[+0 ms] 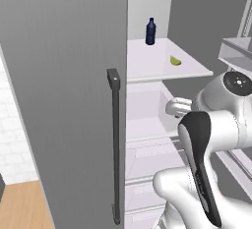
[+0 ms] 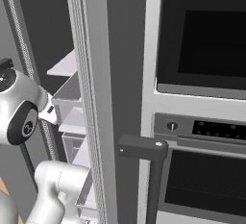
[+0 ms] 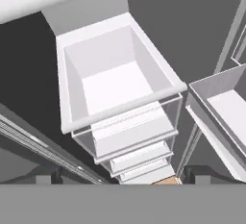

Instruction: Grab a lemon wedge from the fridge and one ice cube from the ice bowl, and put them in the glass of lemonade.

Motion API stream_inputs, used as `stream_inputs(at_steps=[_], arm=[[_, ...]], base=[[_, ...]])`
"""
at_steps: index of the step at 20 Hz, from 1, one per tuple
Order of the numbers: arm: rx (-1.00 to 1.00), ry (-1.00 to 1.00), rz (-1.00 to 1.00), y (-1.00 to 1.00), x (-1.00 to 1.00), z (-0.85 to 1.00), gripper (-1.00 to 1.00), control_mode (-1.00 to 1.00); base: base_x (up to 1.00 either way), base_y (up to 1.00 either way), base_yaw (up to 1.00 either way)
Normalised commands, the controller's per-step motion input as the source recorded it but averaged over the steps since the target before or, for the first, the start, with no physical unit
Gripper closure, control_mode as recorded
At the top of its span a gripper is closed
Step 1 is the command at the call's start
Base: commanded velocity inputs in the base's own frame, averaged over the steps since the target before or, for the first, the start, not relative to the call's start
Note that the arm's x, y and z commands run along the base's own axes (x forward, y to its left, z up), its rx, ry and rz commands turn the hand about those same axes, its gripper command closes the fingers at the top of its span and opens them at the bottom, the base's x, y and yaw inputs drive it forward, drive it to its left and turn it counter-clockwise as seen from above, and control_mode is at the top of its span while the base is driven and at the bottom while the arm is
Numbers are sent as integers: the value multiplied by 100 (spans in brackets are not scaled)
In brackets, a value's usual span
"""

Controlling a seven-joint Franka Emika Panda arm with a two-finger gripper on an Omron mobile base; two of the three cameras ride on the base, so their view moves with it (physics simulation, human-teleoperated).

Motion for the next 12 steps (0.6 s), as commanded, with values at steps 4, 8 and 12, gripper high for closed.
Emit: stream_inputs(at_steps=[4, 8, 12], arm=[[-29, -1, 16, 0, 14, 10, -100, -100], [-26, 0, 11, -8, 17, 8, -100, -100], [-24, 0, 5, -7, 25, 13, -100, -100]], base=[[0, 0, 0], [0, 0, 0], [0, 0, 0]])
